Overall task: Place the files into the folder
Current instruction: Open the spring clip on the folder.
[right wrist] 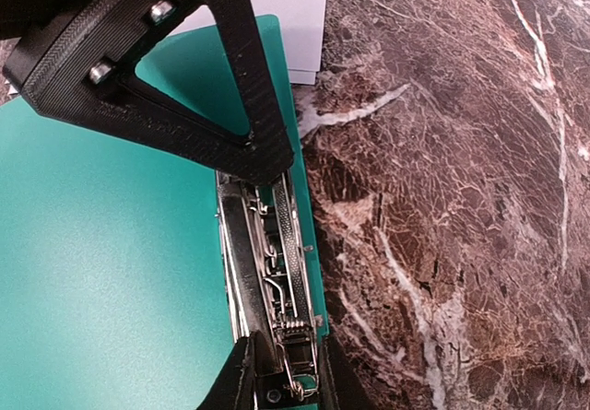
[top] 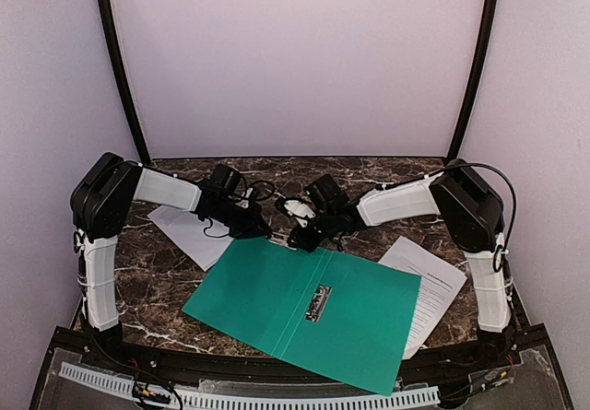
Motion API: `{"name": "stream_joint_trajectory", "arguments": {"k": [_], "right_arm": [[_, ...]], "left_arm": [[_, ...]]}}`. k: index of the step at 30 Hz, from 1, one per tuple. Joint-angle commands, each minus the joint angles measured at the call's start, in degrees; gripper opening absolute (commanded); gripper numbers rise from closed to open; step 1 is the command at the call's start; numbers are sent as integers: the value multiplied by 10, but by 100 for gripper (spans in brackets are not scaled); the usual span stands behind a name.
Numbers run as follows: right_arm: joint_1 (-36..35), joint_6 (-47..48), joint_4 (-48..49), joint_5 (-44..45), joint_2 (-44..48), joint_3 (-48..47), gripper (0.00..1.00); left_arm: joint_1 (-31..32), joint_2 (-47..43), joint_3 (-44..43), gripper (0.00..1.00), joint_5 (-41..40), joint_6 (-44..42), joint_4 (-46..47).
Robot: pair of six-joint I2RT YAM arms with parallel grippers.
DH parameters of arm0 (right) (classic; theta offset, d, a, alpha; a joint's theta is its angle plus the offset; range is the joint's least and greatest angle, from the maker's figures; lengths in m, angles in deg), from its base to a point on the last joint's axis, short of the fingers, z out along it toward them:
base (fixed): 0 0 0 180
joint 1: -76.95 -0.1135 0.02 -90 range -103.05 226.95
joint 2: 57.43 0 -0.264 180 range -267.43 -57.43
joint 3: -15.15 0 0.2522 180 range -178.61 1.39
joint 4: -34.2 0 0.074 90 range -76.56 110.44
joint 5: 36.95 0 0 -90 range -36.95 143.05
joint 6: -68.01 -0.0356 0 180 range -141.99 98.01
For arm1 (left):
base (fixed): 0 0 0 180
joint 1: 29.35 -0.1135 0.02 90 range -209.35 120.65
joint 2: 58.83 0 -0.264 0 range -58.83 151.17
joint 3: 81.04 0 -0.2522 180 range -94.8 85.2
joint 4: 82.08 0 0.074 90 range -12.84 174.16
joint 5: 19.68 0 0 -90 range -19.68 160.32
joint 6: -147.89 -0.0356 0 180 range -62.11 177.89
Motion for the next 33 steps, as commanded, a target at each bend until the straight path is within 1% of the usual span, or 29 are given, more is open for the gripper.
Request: {"name": "stream_joint_trajectory", "arguments": {"k": [1, 8, 12, 16, 20, 25, 30, 33], "right_arm": [[-1, -34, -78, 73, -50, 22, 17], [-1, -28, -85, 80, -44, 25, 17], [-2, -13, -85, 74, -40, 26, 17], [-1, 15, -85, 52, -32, 20, 20], [3, 31, -80, 2, -12, 9, 25], [17, 18, -58, -56, 23, 9, 29], [39, -1, -32, -126, 60, 26, 34], [52, -14, -17, -173, 79, 37, 40]], "left_arm": [[23, 5, 23, 1, 49, 31, -122], [23, -17, 11, 1, 78, 55, -73], [23, -22, -3, 1, 73, 52, -64], [21, -25, -25, 1, 56, 38, -66], [20, -34, -48, 1, 14, 16, -89], [20, -47, -66, 1, -42, -3, -114], [24, -61, -46, 1, -66, 20, -77], [27, -74, -25, 1, -88, 41, -40]]}}
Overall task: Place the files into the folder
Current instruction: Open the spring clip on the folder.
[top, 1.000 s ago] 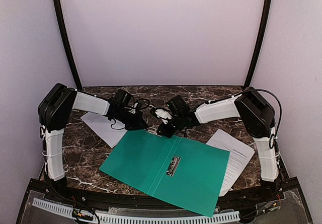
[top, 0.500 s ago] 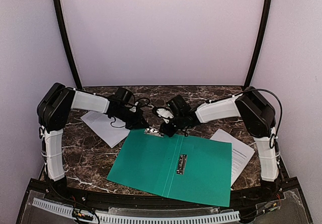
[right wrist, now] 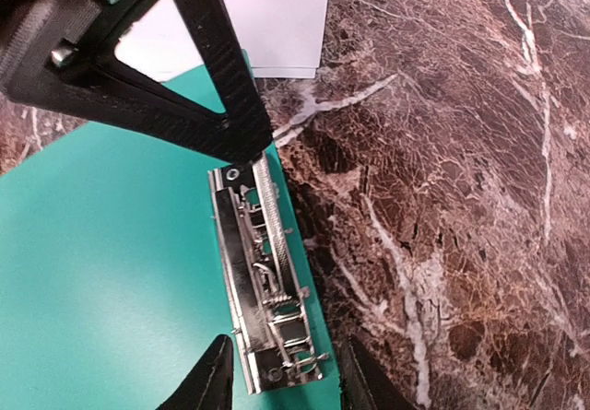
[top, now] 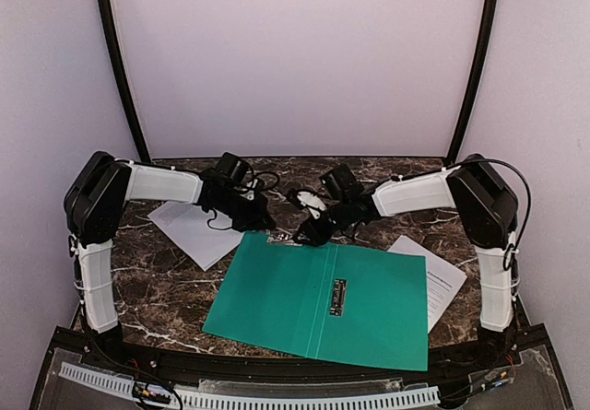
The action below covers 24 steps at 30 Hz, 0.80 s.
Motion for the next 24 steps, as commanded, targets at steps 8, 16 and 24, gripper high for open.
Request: {"name": "stream_joint_trajectory", "arguments": {"k": [8, 16, 24], "right_arm": [[32, -37, 16, -108, 74, 37, 51], [47, -52, 15, -57, 116, 92, 51], [58, -75, 26, -32, 166, 154, 51]], "left_arm": [[17, -39, 0, 1, -61, 40, 65], [24, -13, -37, 9, -32, -3, 80], [32, 18, -71, 27, 26, -43, 104]]}}
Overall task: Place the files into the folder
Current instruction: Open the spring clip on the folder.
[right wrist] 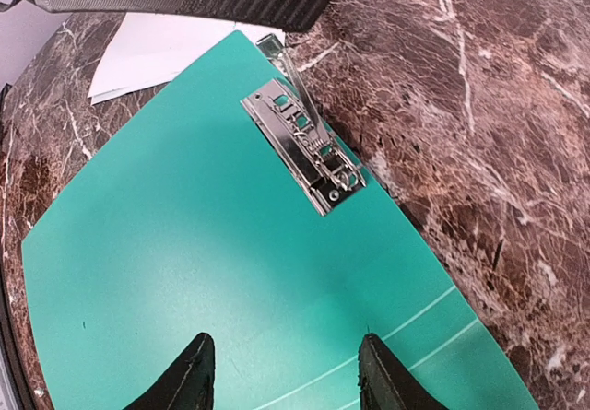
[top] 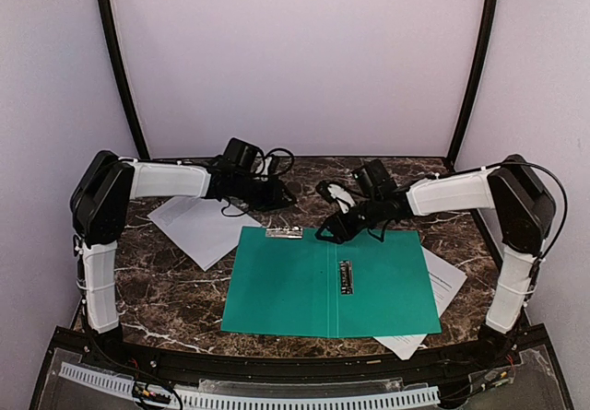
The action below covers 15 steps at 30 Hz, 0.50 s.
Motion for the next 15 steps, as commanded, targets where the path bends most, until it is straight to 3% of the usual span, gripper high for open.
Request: {"name": "stream_joint_trajectory", "arguments": {"k": [1, 4, 11, 15], "right_arm": [[6, -22, 19, 18, 34, 29, 51], [6, -30, 26, 14, 35, 40, 51], [6, -46, 46, 2, 34, 59, 51], [6, -47, 47, 4, 32, 61, 51]], "left_arm": [[7, 5, -11, 30, 35, -37, 19], [8, -6, -8, 38, 15, -65, 10], [8, -54, 24, 71, -110, -122, -48], [8, -42, 22, 75, -134, -122, -74]]}}
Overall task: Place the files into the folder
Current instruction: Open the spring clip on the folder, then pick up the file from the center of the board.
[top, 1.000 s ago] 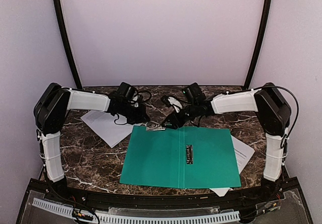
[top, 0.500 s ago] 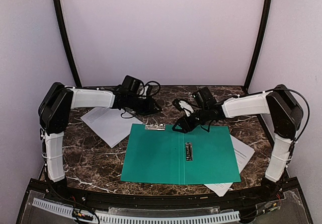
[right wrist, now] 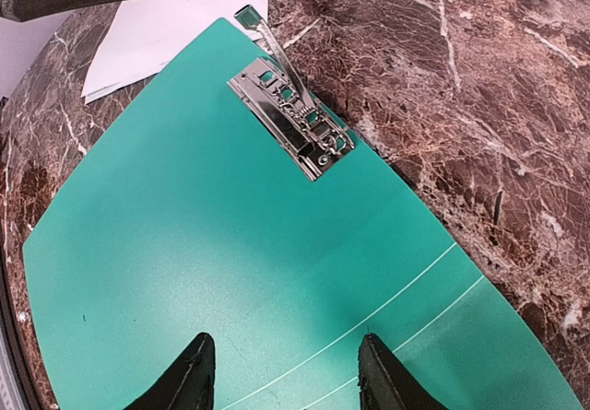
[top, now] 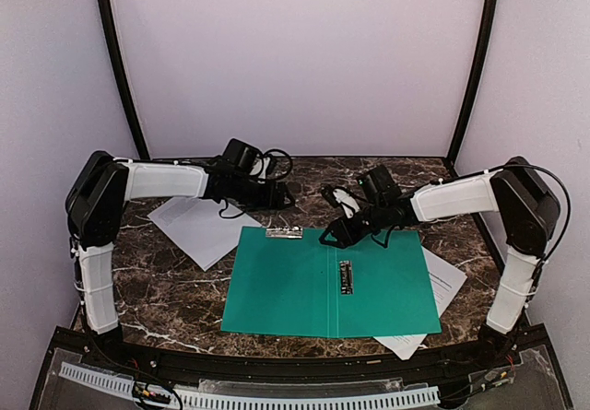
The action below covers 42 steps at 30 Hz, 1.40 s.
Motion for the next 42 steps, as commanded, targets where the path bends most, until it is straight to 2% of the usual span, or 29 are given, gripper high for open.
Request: {"name": "stream_joint_trajectory", "arguments": {"k": [1, 16, 21, 27, 32, 35, 39, 42], "right_arm": [[2, -10, 19, -1, 7, 10, 51], [9, -12, -1, 44, 24, 15, 51], [18, -14, -3, 56, 37, 30, 50], [24, -15, -6, 63, 52, 46, 50], [23, -12, -8, 64, 57, 47, 51], [18, -10, -13, 73, 50, 32, 52], [1, -6, -24, 83, 23, -20, 59], [-16, -8, -34, 74, -15, -83, 71]], "left_arm": [[2, -17, 8, 76, -45, -21, -47], [31, 36, -13, 71, 105, 32, 9], [51, 49, -35, 71, 136, 16, 23], [57, 73, -71, 71, 167, -21, -7], [58, 38, -102, 73, 96, -106, -94], [57, -13, -78, 76, 2, -138, -104], [41, -78, -7, 80, -101, -117, -95], [10, -115, 55, 83, -121, -50, -93]]}}
